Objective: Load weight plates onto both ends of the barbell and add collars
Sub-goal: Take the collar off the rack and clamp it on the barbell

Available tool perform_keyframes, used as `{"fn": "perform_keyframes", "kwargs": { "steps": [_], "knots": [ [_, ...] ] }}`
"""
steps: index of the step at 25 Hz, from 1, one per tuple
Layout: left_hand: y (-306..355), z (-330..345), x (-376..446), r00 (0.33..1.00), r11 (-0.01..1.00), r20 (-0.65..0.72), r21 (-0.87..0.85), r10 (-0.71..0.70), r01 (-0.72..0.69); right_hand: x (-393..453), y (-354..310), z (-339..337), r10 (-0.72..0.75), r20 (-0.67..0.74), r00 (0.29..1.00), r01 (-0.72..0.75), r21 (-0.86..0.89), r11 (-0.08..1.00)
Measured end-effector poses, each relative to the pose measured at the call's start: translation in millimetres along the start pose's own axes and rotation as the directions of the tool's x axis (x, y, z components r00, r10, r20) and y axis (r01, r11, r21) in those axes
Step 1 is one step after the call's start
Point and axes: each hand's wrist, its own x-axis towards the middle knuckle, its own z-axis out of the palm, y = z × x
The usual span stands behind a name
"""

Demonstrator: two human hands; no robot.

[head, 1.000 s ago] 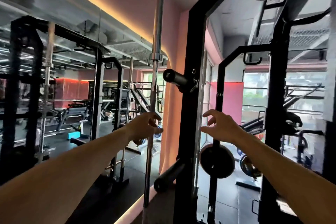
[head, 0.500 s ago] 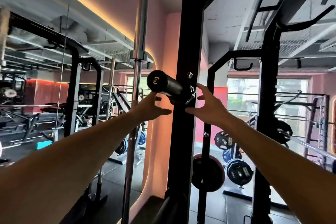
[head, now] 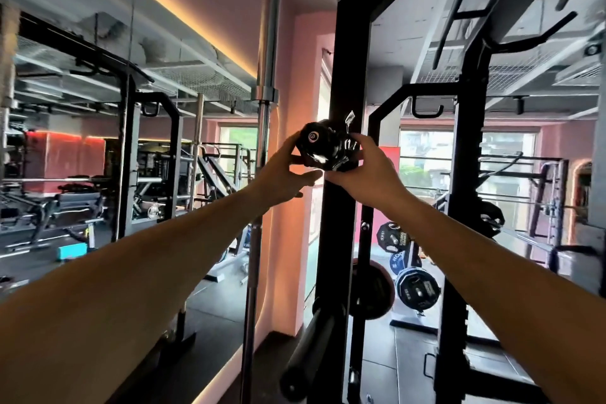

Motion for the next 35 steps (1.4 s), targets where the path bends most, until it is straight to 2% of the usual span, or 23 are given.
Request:
{"fn": "perform_keyframes", "kwargs": {
  "steps": [3,6,9,12,15,19,24,27,31,35],
  "knots": [
    [37,-20,-46,0.998,0.998,-0.019,-0.021,0.059,-0.059,-34,-49,-2,-0.072,-0.038,0.997,0.074,0.050,0.996],
    [70,-34,-97,0.999,0.997,-0.008,-0.063,0.053,-0.054,-76,-93,-12,-0.098,-0.052,0.994,0.101,0.060,0.993],
    [92,-33,-142,0.996,0.992,0.075,-0.123,0.044,-0.034,-123,-112,-33,-0.035,-0.021,0.999,0.036,0.021,0.999],
    [113,-12,-173,0.983,0.960,0.184,-0.270,-0.024,0.074,-163,-115,-71,0.078,0.000,0.997,-0.078,-0.004,0.997],
    [138,35,-199,0.970,0.917,0.243,-0.381,-0.022,0.116,-206,-111,-121,0.149,-0.034,0.988,-0.150,-0.044,0.988],
    [181,109,-232,0.974,0.874,0.223,-0.479,0.027,0.086,-263,-104,-204,0.215,-0.037,0.976,-0.217,-0.089,0.972],
    [277,210,-270,0.959,0.813,0.247,-0.582,0.138,0.033,-325,-105,-347,0.258,-0.078,0.963,-0.267,-0.145,0.953],
    [335,269,-297,0.950,0.808,0.274,-0.588,0.151,0.041,-360,-101,-420,0.291,-0.152,0.945,-0.312,-0.139,0.940],
    [399,340,-342,0.932,0.809,0.334,-0.581,0.138,0.088,-406,-89,-510,0.418,-0.216,0.882,-0.446,-0.097,0.890],
    [432,385,-381,0.927,0.811,0.364,-0.569,0.095,0.141,-446,-74,-556,0.483,-0.217,0.848,-0.510,-0.085,0.856]
  ]
}}
